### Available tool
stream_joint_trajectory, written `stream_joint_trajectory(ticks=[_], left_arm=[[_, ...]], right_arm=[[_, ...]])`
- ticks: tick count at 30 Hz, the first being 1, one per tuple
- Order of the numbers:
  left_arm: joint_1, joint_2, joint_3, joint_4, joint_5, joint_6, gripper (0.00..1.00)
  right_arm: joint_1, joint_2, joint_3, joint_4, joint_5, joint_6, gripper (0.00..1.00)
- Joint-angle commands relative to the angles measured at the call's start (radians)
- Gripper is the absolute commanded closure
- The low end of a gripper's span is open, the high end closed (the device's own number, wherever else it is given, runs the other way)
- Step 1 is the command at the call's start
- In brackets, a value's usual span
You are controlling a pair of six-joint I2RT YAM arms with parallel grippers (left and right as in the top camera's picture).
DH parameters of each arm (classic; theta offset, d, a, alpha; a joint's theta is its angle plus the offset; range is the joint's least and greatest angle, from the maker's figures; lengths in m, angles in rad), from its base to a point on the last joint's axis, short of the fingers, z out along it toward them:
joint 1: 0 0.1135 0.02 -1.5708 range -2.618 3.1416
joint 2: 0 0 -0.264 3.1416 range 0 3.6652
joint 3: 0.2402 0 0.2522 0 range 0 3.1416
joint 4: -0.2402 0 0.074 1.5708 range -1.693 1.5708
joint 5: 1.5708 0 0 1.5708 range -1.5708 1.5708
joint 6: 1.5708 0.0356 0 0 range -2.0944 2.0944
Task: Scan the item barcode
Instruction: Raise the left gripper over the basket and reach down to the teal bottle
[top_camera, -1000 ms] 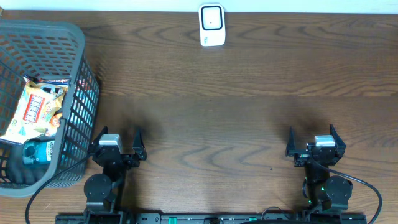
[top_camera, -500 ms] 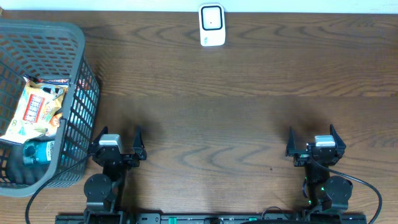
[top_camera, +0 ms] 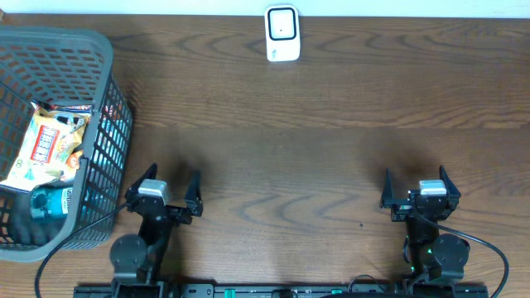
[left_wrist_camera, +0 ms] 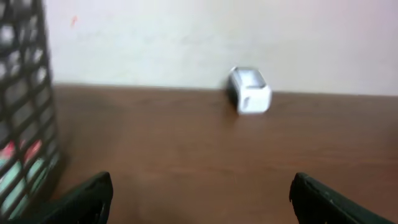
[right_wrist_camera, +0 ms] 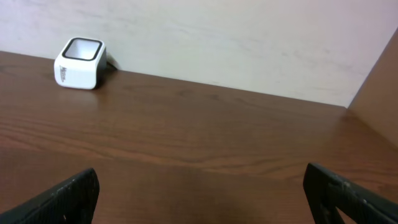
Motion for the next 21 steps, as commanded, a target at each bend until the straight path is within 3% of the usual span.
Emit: stream_joint_trajectory(ticks=[1,11,21], left_arm=[[-0.004,-0.002,0.058,0.122,0.103,-0.008,0.09],[-0.004,-0.002,0.072,0.749,0.014,0.004,0.09],[-0.004,0.092,0.21,0.812,-0.124,0.081,0.09]], right_arm=[[0.01,-0.001,-0.001,-0.004,0.012,-0.007,0.01],[0.01,-0.001,-0.001,-0.004,0.013,-0.007,0.01],[0.01,-0.001,-0.001,-0.004,0.012,-0.007,0.01]])
